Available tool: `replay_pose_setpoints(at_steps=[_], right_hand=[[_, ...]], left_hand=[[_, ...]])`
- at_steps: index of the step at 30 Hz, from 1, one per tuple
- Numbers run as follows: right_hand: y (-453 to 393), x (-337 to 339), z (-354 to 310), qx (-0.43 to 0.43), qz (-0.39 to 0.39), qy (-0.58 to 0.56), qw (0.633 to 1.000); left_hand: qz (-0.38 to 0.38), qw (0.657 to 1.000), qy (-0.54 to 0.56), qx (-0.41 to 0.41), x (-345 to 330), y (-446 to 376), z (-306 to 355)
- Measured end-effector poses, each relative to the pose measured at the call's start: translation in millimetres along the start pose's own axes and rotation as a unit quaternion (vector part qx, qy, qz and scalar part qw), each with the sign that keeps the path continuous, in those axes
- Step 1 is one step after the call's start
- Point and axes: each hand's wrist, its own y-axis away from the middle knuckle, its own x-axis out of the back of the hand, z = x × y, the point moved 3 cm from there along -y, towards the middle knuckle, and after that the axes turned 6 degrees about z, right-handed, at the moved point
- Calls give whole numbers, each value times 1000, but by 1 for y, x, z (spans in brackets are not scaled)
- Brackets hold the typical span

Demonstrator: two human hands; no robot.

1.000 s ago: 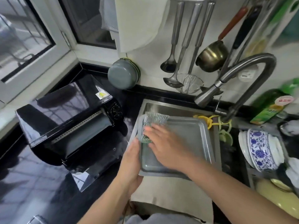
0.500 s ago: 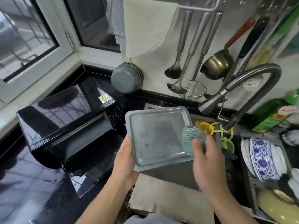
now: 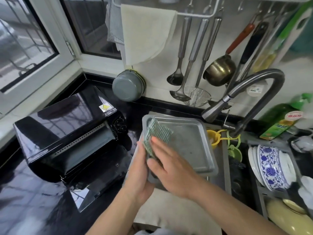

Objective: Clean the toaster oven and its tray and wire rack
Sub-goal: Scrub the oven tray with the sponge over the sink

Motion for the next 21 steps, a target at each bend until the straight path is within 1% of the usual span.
replay_pose_setpoints(at_steps=[2,3,5,7,8,10,12,13,16,18,19,20,21], right_hand=[[27,-11,-1,36,-17,32,999],[35,-14,1,53,-17,58,997],[27,-14,1,92,10,123,988],[3,-9,-5,108,30,162,980],[-10,-7,-8,105,33,168,980],[-26,-11,-10,93,32,172,980],[-31,-20,-10,84,41,172,981],[-33,-24,-10,84,47,170,981],[-45,-19,-10,86,68,185,977],[-56,-5,-10,79,69,207,973],[-60,2,-10,72,70,206,973],[-62,9,-8,60,72,176,980],[-63,16,-6,40,76,119,989]], left_hand=[[0,999,30,-11,11,-5,8],[-7,999,50,-3,17,-6,11],[-23,997,63,25,19,-3,11],[-35,996,70,39,16,2,6],[-27,996,79,38,15,2,5],[14,997,79,10,17,0,9],[37,997,59,-24,19,-2,14],[35,998,45,-38,19,0,17],[17,998,-24,-52,19,7,23],[4,991,-95,-91,20,12,24],[-15,988,-113,-104,23,13,22],[-28,987,-122,-103,28,13,19],[-36,987,-126,-96,32,13,16]])
